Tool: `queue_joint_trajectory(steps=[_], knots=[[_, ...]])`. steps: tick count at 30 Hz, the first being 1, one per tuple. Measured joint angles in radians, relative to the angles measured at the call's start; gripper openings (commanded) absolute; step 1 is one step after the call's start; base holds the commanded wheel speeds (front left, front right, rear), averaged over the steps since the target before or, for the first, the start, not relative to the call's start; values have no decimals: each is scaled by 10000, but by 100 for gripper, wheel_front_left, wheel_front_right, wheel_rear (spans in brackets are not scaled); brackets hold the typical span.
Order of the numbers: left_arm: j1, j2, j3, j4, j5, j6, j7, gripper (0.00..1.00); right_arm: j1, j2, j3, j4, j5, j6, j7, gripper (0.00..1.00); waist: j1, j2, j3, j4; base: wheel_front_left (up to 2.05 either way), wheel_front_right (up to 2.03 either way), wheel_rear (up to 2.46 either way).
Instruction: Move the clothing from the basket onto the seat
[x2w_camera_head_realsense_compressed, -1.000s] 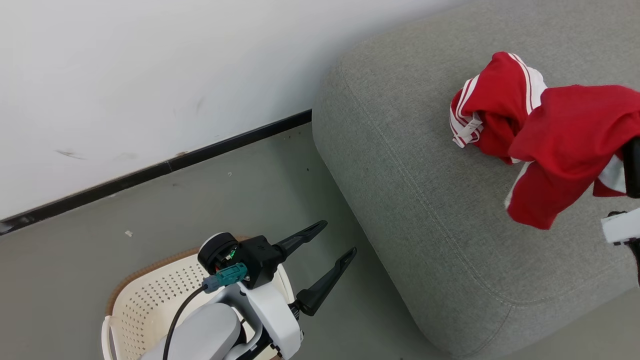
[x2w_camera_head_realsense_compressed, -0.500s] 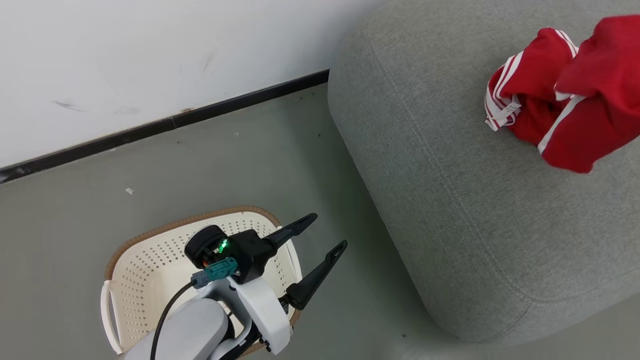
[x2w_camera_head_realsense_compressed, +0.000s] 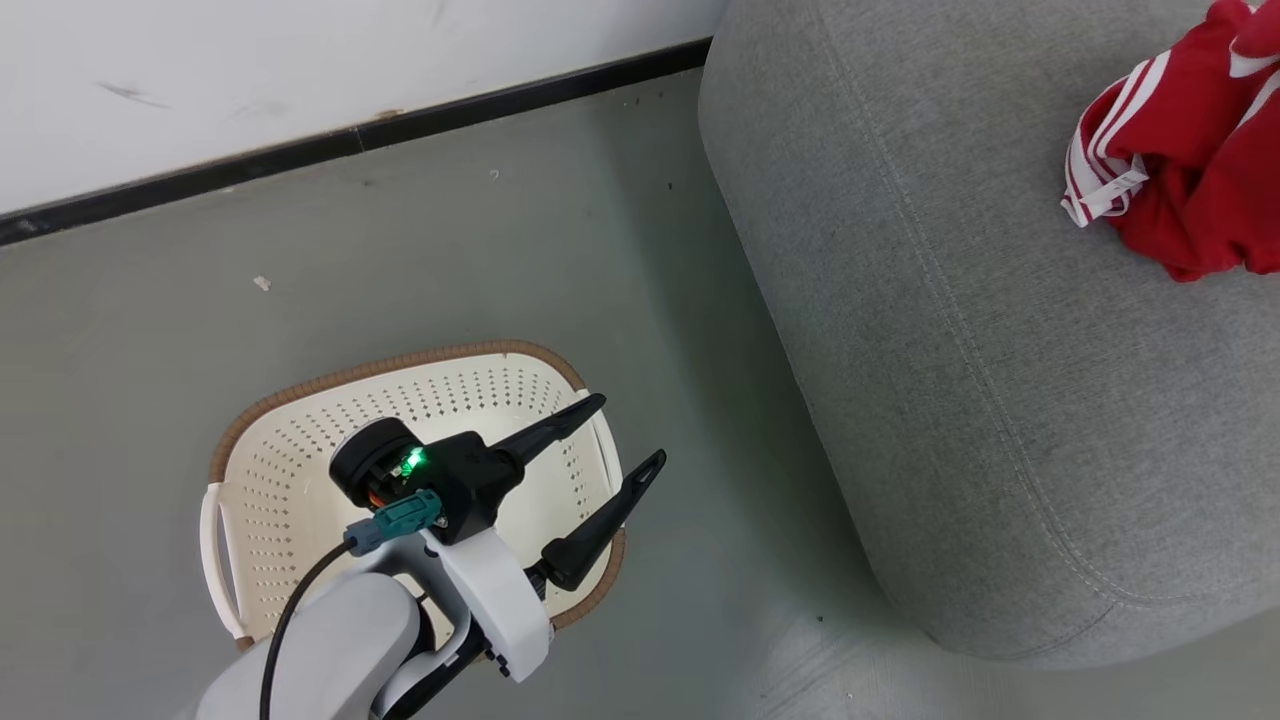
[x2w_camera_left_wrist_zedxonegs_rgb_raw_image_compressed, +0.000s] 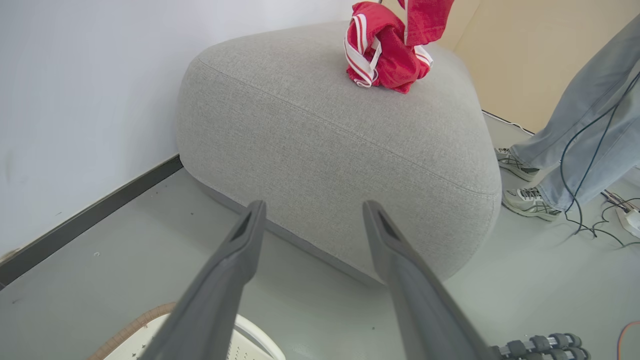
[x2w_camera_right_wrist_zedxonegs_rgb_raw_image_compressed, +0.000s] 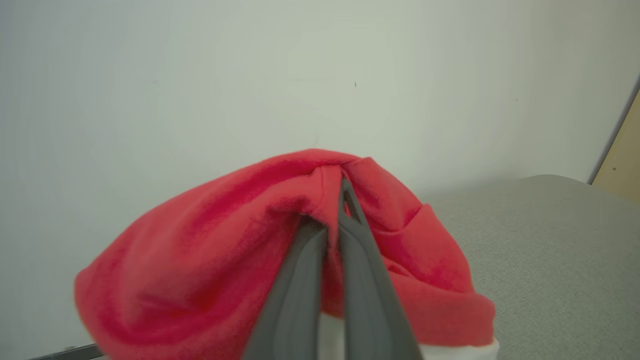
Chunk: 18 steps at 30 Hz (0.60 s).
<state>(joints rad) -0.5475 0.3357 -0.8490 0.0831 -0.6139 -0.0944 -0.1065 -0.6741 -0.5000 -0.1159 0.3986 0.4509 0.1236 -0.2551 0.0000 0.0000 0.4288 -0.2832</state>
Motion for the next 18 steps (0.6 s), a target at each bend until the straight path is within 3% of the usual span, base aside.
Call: queue_joint_trajectory(steps=[9,18], knots=[[-264,320,171,-351,71,8,100,100,-651,119,-343,782,56,0,0,0,0,0,742,239,0,0,0],[-528,698,393,-570,86,8,186,100,-708,134,-17,1850,-2,0,2,0,0,0,1335,417,0,0,0]])
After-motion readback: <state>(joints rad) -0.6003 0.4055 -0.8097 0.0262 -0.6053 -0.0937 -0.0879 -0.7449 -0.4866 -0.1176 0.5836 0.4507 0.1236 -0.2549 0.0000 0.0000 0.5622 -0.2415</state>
